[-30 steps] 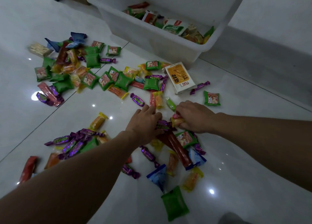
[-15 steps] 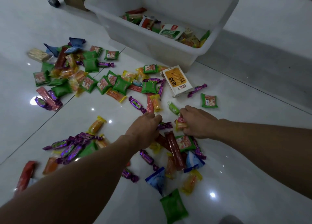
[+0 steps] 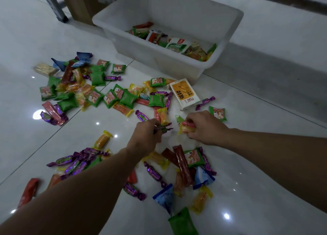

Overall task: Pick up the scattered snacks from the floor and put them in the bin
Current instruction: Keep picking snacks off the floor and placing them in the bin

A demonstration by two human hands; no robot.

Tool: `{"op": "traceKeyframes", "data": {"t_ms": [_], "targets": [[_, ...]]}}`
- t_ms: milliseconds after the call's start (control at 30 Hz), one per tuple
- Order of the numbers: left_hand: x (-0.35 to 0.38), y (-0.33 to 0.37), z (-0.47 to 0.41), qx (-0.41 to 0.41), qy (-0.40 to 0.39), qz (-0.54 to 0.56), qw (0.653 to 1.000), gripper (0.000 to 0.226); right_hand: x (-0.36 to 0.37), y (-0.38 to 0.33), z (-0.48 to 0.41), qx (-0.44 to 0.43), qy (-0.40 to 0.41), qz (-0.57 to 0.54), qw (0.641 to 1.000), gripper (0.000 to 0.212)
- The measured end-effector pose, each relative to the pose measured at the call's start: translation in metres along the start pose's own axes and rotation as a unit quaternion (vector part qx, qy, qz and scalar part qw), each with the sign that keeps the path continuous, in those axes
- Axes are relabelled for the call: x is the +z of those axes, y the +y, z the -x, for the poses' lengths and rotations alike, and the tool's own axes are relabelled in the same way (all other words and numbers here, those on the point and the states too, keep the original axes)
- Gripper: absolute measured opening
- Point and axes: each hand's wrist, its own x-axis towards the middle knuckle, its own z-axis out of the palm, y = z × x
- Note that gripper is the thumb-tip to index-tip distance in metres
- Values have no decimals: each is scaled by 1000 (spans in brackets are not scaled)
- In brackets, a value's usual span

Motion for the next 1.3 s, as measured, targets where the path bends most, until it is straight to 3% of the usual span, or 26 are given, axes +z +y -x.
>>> {"op": "traceKeyframes", "data": {"t_ms": [200,367,600,900,1067,1300], "targets": [[-16,11,-10,-32,89,76,993,28,-24,-16,-9,12,67,-58,996,36],[-49,32,-27,-40,158,170,972,25,-58,-29,-24,43,150,-108,982,37],[-121,79,-75,-7,227,190,955,13,-116,-39,-52,96,297,-240,919,32],[-126,132,-125,-10,227,236,945,19,-159,-13,-86,137,349,-262,889,29],[-117,150,-166,-5,214,256,943,2,-168,11,-109,154,355,-277,879,32],[-97,146,-222,-32,215,253,943,15,-170,41,-142,178,358,-308,863,35]]}}
